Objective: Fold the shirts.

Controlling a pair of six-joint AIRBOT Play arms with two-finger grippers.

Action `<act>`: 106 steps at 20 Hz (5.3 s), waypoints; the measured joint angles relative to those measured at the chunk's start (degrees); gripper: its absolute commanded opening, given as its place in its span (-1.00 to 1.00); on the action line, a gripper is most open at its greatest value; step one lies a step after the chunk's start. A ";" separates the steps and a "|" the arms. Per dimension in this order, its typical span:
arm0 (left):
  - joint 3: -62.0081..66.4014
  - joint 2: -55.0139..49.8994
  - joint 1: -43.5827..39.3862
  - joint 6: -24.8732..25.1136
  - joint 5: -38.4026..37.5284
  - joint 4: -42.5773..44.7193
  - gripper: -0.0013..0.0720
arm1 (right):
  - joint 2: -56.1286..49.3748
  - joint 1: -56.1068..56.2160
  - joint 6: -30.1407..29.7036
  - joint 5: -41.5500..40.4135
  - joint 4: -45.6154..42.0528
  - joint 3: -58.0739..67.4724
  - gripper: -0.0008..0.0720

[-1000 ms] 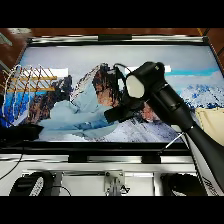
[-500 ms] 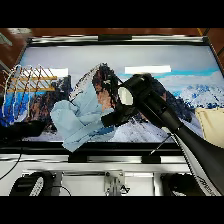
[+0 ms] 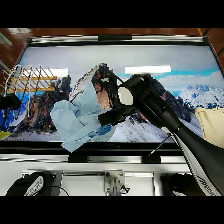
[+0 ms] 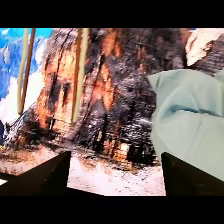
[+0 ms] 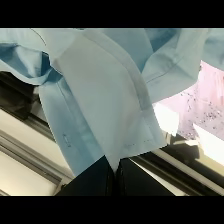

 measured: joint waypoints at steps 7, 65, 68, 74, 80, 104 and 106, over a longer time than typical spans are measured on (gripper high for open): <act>3.74 -18.25 3.28 0.94 -0.50 -0.66 0.97 | -0.28 0.00 -1.38 -1.27 0.00 0.00 -0.79; -2.45 -2.58 -5.75 14.03 12.02 -15.17 -0.81 | -0.55 -13.31 3.04 3.43 -1.95 6.38 -0.79; -5.68 5.49 -14.51 16.63 3.13 -16.24 -0.81 | -0.55 -15.91 1.46 3.80 -2.69 6.80 -0.79; -16.04 20.15 -31.93 14.32 -12.52 -16.68 -0.82 | -0.55 -21.86 -1.33 3.80 -6.19 6.99 -0.79; -18.73 27.06 -46.45 6.93 -23.74 -16.13 -0.82 | -0.55 -26.32 -2.25 3.61 -7.63 6.99 -0.79; -27.30 17.84 -60.30 3.21 -0.66 -7.43 -0.82 | 1.81 -23.63 -3.61 8.66 -3.82 13.68 -0.79; -27.30 16.28 -60.41 4.31 0.61 -7.61 -0.82 | 1.81 -22.16 -5.57 8.63 -3.54 14.45 -0.79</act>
